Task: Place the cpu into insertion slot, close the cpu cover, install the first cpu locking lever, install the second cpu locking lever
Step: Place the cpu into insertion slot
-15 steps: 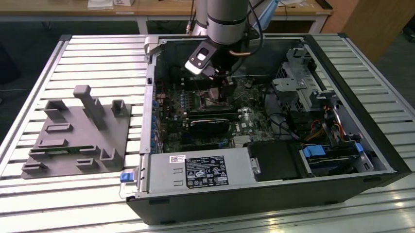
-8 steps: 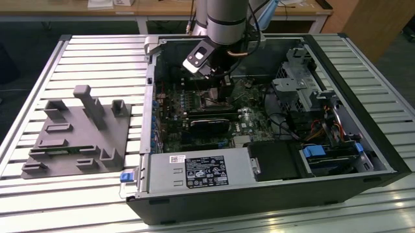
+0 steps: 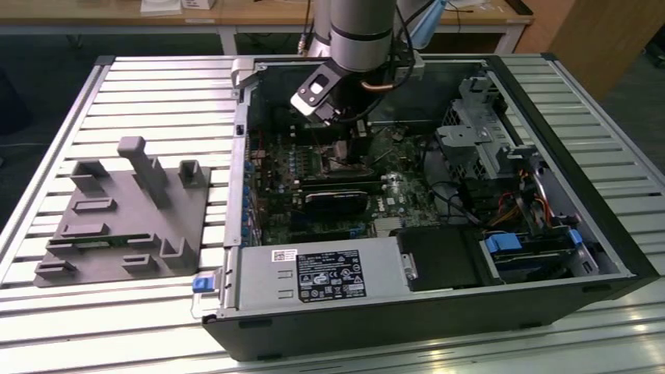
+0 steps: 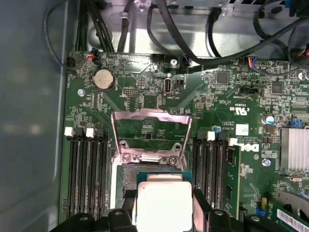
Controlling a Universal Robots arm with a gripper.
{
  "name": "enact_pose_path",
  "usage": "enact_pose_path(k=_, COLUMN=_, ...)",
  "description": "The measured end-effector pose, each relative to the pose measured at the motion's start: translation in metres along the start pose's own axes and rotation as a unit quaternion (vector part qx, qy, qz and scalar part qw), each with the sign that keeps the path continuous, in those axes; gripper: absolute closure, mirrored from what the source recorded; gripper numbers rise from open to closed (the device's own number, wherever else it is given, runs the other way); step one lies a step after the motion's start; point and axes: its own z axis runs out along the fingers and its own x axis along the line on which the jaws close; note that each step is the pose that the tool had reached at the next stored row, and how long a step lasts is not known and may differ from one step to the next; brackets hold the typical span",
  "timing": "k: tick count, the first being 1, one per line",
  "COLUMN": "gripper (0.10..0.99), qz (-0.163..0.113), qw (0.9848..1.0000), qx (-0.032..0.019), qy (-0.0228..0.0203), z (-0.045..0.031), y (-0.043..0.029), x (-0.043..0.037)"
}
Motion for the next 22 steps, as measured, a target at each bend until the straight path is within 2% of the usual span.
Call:
enact_pose_path(k=16, gripper=0.545, qz=0.002, qw=1.0, qx=-0.0019, qy=-0.0002, z=0.0125, y=-0.0053, x=0.0077)
enact_pose_path(k=22, gripper=0.545, qz=0.002, qw=1.0, qx=-0.0029, qy=-0.0015, z=0.0193, y=-0.0075, x=0.0093)
